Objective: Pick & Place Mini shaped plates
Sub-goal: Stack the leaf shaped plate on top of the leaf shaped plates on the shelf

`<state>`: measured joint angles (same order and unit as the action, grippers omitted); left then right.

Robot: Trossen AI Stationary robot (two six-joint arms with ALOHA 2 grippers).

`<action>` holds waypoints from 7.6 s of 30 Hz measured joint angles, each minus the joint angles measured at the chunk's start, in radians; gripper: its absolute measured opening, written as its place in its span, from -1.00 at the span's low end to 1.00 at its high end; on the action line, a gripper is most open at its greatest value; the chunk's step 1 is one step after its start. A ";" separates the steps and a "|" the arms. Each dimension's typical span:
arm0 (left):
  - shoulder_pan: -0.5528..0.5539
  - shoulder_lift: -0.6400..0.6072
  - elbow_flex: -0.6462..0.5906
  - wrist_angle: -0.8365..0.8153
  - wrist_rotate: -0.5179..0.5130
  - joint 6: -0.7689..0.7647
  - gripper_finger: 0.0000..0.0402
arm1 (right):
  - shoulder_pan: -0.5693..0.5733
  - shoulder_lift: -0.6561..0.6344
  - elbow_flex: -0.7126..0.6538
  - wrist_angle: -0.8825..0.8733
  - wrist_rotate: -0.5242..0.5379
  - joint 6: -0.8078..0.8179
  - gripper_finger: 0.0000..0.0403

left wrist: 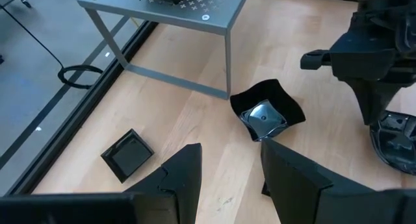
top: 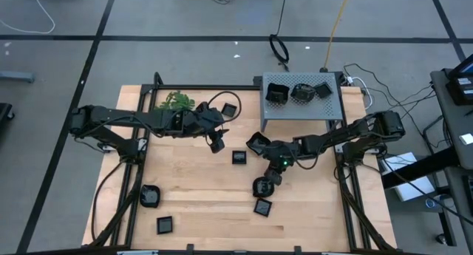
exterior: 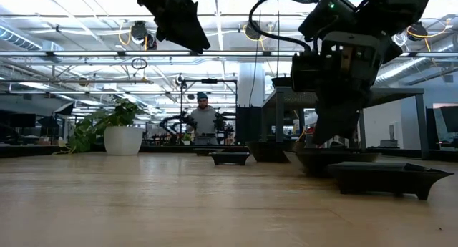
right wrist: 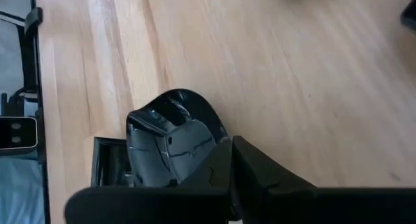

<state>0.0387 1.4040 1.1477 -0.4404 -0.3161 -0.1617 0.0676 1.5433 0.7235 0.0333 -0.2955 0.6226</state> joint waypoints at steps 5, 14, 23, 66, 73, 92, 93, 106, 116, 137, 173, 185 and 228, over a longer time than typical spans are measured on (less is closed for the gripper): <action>0.000 0.000 0.000 -0.003 0.000 0.002 -0.19 | 0.000 0.000 0.000 -0.003 0.002 -0.067 -0.86; 0.000 0.000 0.000 -0.004 0.000 0.009 -0.19 | 0.012 0.008 0.000 0.004 0.008 -0.299 -0.34; 0.000 0.000 0.000 -0.005 0.000 0.002 -0.19 | 0.039 0.077 -0.001 0.006 0.006 -0.376 -0.24; 0.002 0.000 0.000 0.020 -0.009 0.024 -0.19 | -0.306 -0.746 0.000 -0.195 0.511 -0.597 -1.00; 0.002 0.000 0.000 0.094 -0.078 0.022 -0.19 | -0.576 -0.861 0.000 -0.404 0.557 -0.735 -1.00; 0.037 0.000 0.000 0.342 -0.185 -0.058 -0.19 | -1.053 -0.709 0.258 -0.691 0.214 -0.978 -1.00; 0.040 0.000 0.000 0.342 -0.185 -0.059 -0.19 | -1.066 -0.696 0.266 -0.711 0.216 -0.988 -1.00; 0.040 0.000 0.000 0.340 -0.184 -0.082 -0.19 | -1.135 -0.615 0.270 -0.693 0.213 -1.001 -1.00; 0.040 0.000 0.000 0.340 -0.183 -0.083 -0.19 | -1.135 -0.661 0.334 -0.686 0.213 -0.952 -1.00; 0.037 0.000 0.000 0.337 -0.180 -0.112 -0.19 | -1.111 -0.657 0.189 -0.443 0.386 0.057 -1.00; 0.037 0.000 0.000 0.300 -0.125 -0.079 -0.19 | -0.805 -0.677 0.008 -0.143 0.689 0.038 -1.00; 0.036 0.000 0.000 0.294 -0.092 -0.133 -0.19 | -0.808 -0.668 -0.005 -0.223 0.725 0.444 -1.00; 0.008 0.000 0.000 0.233 -0.092 -0.088 -0.19 | -0.683 -0.657 -0.068 -0.127 0.950 0.629 -0.43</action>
<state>0.0469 1.4044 1.1481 -0.2070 -0.4084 -0.2498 -0.6155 0.8864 0.6552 -0.0941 0.6549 1.2511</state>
